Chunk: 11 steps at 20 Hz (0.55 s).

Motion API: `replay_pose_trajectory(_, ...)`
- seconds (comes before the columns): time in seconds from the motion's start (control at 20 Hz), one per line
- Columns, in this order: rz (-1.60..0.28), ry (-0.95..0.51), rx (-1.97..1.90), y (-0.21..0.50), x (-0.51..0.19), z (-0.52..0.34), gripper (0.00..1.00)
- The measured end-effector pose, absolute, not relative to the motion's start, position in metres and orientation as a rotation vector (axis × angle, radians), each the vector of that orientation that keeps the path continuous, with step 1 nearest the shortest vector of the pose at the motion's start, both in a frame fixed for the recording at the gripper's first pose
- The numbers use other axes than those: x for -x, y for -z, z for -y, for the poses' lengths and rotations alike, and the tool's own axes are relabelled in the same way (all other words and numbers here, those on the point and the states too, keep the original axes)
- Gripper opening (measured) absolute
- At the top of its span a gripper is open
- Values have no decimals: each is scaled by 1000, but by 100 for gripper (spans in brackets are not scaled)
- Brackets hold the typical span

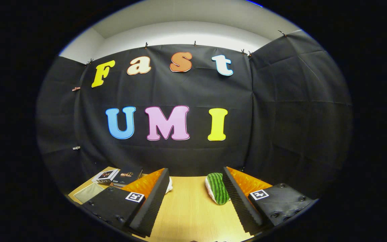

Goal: Open the storage box then place both shoes into the box .Put the left shoe in first, then the right shoe, with the right side of both shoes facing outward in a uniform manner.

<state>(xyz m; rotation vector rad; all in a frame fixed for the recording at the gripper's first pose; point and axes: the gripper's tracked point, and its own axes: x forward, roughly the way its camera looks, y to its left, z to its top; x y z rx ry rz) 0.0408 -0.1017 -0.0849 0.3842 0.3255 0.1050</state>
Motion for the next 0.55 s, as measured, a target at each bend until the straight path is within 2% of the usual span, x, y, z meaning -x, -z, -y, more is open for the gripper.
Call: replay_pose_trajectory(0.55,-356,-92,-428,111,-43,109,98)
